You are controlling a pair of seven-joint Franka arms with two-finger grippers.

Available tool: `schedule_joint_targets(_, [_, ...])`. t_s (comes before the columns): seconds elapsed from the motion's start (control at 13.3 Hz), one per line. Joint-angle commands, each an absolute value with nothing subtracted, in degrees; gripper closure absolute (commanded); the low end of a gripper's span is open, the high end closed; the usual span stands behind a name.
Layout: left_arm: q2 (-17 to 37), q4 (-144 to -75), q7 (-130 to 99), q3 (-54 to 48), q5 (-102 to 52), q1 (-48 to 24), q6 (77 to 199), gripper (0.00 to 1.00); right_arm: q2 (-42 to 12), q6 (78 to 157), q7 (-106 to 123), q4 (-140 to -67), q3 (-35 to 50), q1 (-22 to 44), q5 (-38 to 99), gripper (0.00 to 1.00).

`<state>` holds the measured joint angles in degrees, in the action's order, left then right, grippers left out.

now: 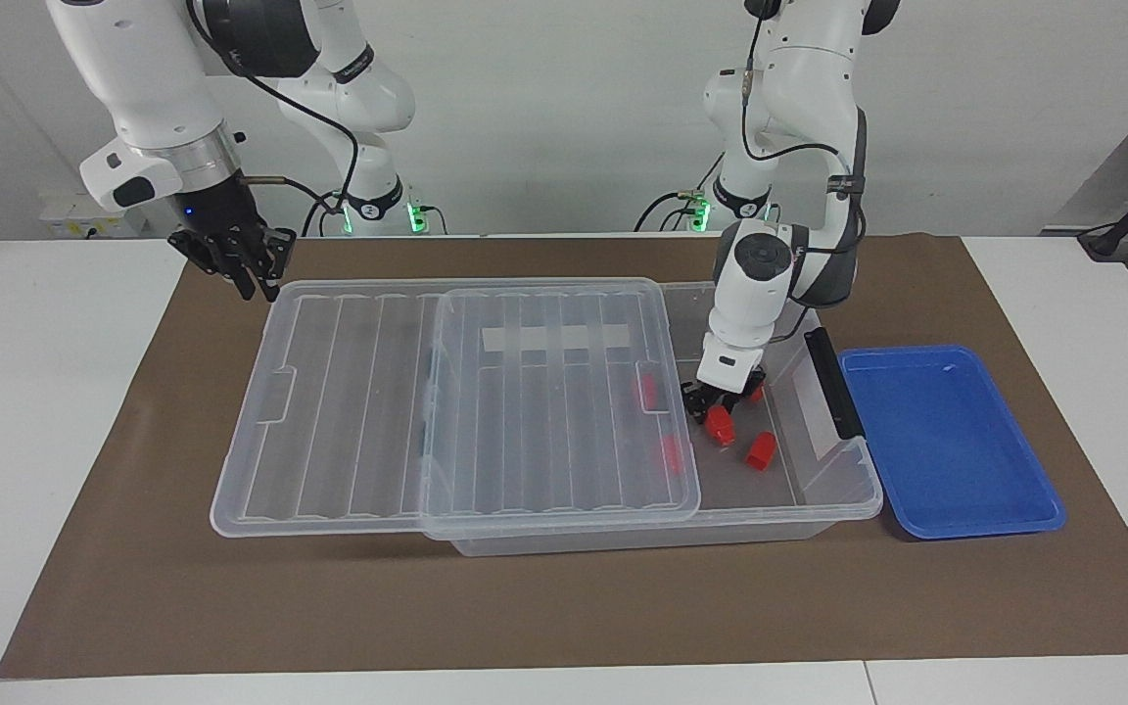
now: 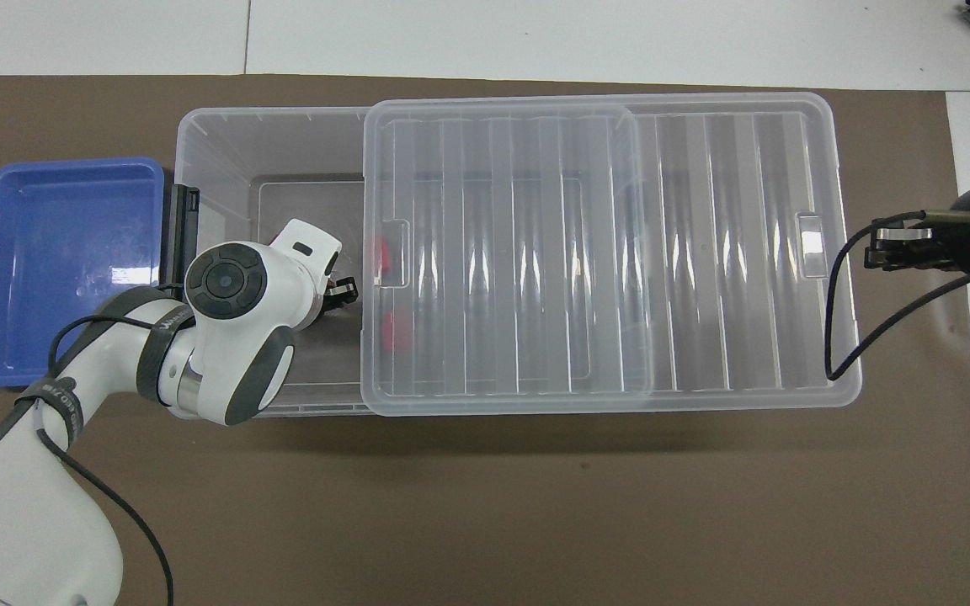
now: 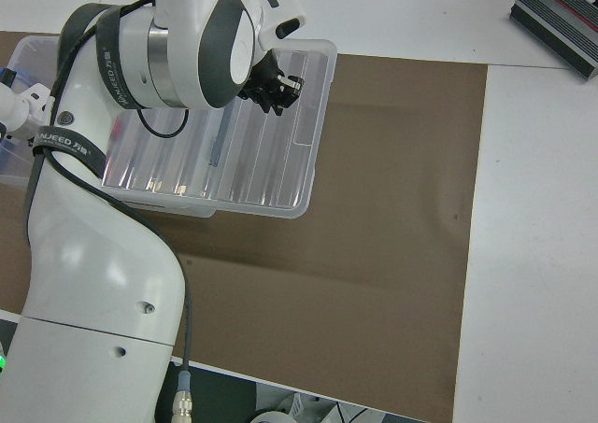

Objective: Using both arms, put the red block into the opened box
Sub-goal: 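Carry the red block into the open box with the left gripper, then release the red block in the box and withdraw the left gripper, then reach the right gripper back to the edge of the lid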

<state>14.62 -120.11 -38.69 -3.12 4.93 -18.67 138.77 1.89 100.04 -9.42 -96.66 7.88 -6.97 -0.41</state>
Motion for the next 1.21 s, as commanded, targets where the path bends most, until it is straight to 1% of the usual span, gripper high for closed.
schedule_joint_targets(0.0, [11.08, -116.21, -38.41, -2.2, 6.06, -18.99, 129.49, 0.0, 4.57, 105.71, -8.71, -102.73, 8.17, -10.36, 0.88, 1.0])
schedule_joint_targets(0.15, [8.89, -111.39, -38.15, -2.02, 5.54, -18.98, 121.08, 0.0, 4.05, 110.1, -5.55, -105.1, 8.17, -12.73, 0.88, 1.0])
schedule_joint_targets(0.38, [7.82, -98.66, -36.05, -1.93, 5.36, -17.32, 102.63, 0.0, 3.43, 113.99, -2.9, -107.57, 8.09, -15.64, 0.88, 1.0])
schedule_joint_targets(0.45, [7.82, -95.05, -32.38, -1.85, 5.36, -16.71, 98.04, 0.0, 2.21, 115.21, -2.47, -108.19, 8.09, -16.69, 0.88, 1.0])
schedule_joint_targets(0.53, [7.47, -93.36, -28.52, -1.76, 5.27, -15.48, 95.39, 0.0, 1.15, 116.53, -0.81, -108.28, 8.09, -17.83, 0.79, 1.0])
schedule_joint_targets(0.75, [2.39, -93.69, -15.78, -1.67, 3.17, -7.59, 93.61, 0.0, -1.4, 118.99, 1.41, -108.54, 8.17, -18.11, 0.88, 1.0])
schedule_joint_targets(0.9, [-0.34, -93.96, -4.89, -1.67, 3.16, -2.75, 91.24, 0.0, -2.81, 121.98, 1.23, -108.54, 8.17, -17.32, 0.79, 1.0])
schedule_joint_targets(0.98, [-0.7, -94.3, -0.22, -1.5, 3.16, -1.25, 91.32, 0.0, -3.6, 122.6, 1.58, -108.46, 8.17, -16.88, 0.79, 1.0])
schedule_joint_targets(1.06, [-1.05, -95.7, 1.3, -1.49, 3.16, -0.71, 92.36, 0.0, -4.39, 122.69, 1.49, -108.46, 8.17, -16.09, 0.79, 1.0])
schedule_joint_targets(1.13, [-1.4, -95.71, 0.88, -1.49, 3.16, -0.44, 92.46, 0.0, -5.18, 123.65, 1.49, -108.46, 8.17, -15.56, 0.79, 1.0])
